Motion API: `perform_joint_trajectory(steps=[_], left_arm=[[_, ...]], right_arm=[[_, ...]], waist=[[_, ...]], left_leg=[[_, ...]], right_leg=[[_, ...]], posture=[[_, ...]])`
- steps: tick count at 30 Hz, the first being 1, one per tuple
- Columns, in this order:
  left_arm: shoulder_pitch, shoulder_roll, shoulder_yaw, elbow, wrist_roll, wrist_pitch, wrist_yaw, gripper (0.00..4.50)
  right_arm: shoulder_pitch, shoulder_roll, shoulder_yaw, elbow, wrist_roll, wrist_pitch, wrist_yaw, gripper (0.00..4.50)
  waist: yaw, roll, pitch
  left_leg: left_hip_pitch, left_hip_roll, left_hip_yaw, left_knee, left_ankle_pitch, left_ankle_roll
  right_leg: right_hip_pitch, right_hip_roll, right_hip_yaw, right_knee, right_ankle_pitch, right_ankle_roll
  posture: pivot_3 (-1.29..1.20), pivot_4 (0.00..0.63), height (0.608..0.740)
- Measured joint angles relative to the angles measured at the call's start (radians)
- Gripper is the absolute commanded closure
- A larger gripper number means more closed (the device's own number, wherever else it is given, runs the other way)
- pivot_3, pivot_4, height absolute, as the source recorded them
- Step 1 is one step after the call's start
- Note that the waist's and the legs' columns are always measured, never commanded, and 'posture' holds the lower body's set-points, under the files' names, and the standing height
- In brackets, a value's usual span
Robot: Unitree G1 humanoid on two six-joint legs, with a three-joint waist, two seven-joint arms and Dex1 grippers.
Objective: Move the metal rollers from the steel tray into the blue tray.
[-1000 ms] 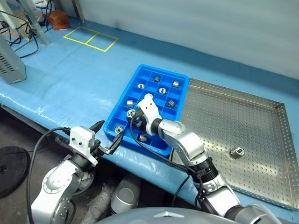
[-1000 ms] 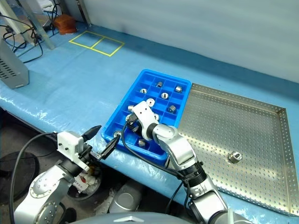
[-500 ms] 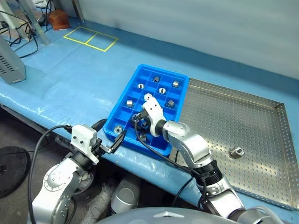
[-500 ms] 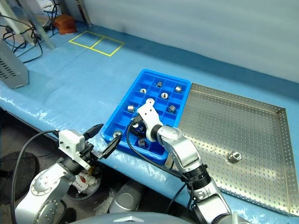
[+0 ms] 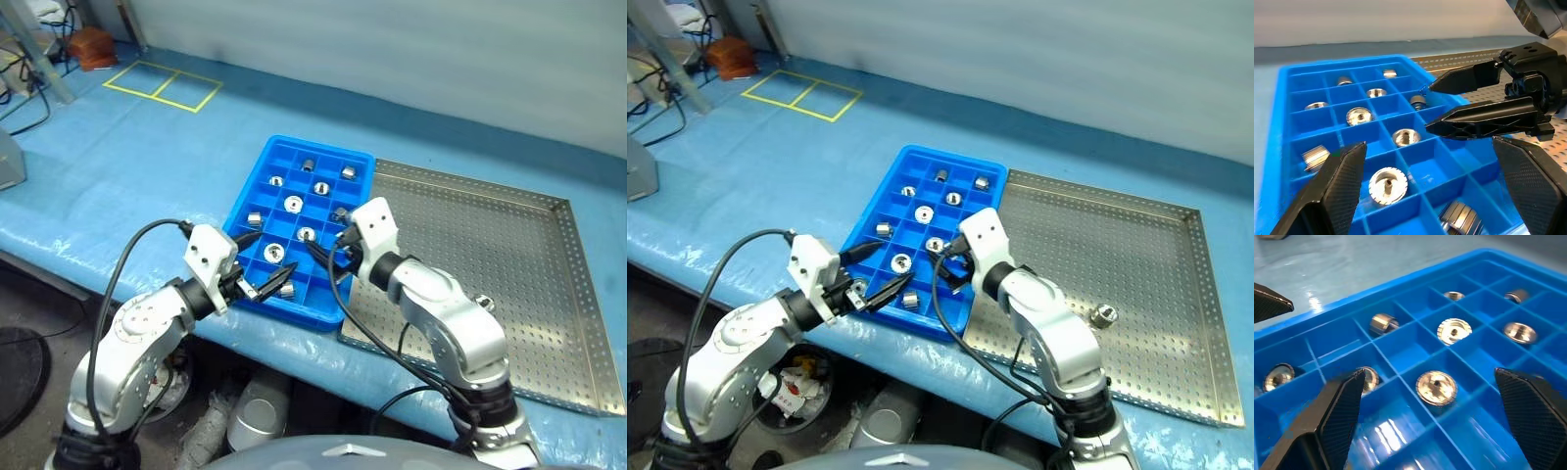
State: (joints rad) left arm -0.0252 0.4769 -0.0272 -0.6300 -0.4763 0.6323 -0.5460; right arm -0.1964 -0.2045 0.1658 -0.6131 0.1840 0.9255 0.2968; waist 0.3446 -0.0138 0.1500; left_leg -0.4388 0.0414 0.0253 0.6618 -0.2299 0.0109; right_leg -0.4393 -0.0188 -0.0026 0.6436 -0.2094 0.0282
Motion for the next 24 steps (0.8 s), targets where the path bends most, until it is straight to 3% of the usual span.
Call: perform_joint_trajectory(steps=[13, 18, 24], left_arm=[[-0.434, -0.032, -0.232, 0.358, 0.048, 0.016, -0.191, 0.00], [-0.567, -0.128, -0.329, 0.557, 0.142, -0.021, -0.214, 0.00], [-0.682, -0.308, -0.376, 0.808, 0.243, -0.104, -0.176, 0.00]], right_arm=[[0.301, -0.029, -0.169, -0.311, -0.004, 0.112, -0.126, 0.04], [0.408, -0.021, -0.188, -0.387, -0.004, 0.109, -0.161, 0.04], [0.577, -0.046, -0.164, -0.393, 0.037, -0.027, -0.221, 0.04]], waist=[[-0.290, 0.000, 0.000], [-0.339, 0.000, 0.000], [-0.372, 0.000, 0.000]], left_leg=[[0.011, -0.001, -0.004, 0.001, 0.001, 0.002], [0.011, 0.000, -0.003, 0.001, 0.001, 0.002], [0.012, -0.001, -0.001, 0.003, 0.001, 0.003]], right_leg=[[0.012, 0.001, 0.002, 0.001, -0.001, -0.001], [0.012, 0.004, 0.007, 0.002, 0.000, 0.000], [0.011, 0.005, 0.013, 0.001, 0.001, 0.003]], posture=[[-0.01, 0.150, 0.740], [-0.06, 0.150, 0.740], [-0.13, 0.150, 0.740]])
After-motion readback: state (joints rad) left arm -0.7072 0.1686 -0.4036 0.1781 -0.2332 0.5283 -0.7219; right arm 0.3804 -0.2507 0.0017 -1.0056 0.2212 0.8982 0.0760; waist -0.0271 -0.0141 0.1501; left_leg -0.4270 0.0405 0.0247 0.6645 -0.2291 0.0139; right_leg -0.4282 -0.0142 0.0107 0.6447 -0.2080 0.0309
